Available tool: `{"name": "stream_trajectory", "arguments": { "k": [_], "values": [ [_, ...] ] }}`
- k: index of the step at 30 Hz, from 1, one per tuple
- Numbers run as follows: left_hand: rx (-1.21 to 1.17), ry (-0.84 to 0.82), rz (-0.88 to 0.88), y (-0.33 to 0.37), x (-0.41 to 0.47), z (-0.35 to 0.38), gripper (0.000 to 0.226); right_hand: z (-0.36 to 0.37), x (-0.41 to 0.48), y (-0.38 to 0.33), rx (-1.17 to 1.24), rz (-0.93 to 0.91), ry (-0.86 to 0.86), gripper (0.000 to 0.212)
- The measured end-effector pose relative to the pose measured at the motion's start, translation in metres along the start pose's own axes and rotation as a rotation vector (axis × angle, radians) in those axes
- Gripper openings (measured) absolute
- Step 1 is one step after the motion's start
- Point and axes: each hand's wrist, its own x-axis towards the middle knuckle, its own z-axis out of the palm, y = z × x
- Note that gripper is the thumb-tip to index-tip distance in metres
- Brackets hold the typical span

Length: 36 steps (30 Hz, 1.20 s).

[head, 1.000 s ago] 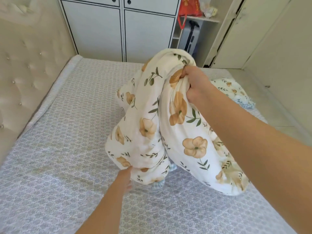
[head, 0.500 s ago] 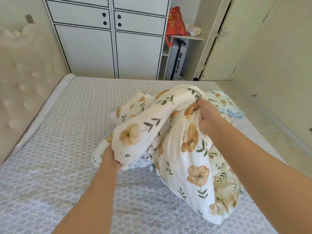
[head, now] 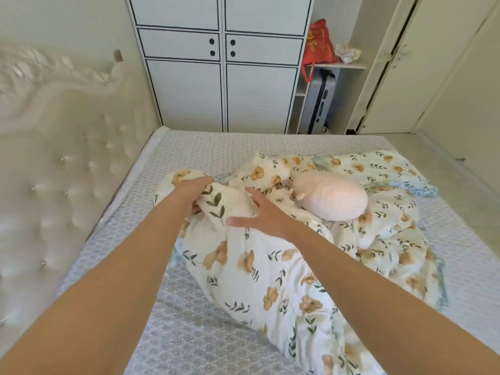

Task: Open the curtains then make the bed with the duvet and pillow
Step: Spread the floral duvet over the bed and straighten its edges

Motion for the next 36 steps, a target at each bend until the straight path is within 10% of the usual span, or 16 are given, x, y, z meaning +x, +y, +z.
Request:
{"name": "stream_trajectory", "arguments": {
  "k": [4,10,14,20,29,36],
  "values": [
    [-0.068,-0.203,0.040,-0.005,-0.019,0.000,0.022,0.028,0.016,-0.002,-0.291,-0.021,0.270,0.053],
    [0.033,-0.153,0.143,-0.046,-0.023,-0.040,0.043,0.015,0.001,0.014,0.235,0.137,0.506,0.012],
    [0.037,-0.122,-0.027,-0.085,-0.021,-0.045,0.034,0.007,-0.012,0.011,0.560,0.202,0.538,0.019],
    [-0.376,-0.387,-0.186,-0.103,-0.025,-0.035,0.093,-0.009,-0.040,0.000,0.635,0.200,0.351,0.039],
    [-0.463,-0.309,-0.062,-0.089,-0.022,-0.020,0.049,-0.025,-0.084,-0.003,0.324,0.219,-0.017,0.039],
    [-0.497,-0.345,0.000,-0.046,-0.037,-0.033,0.022,-0.010,-0.088,0.000,0.158,0.211,0.269,0.043]
  ]
}}
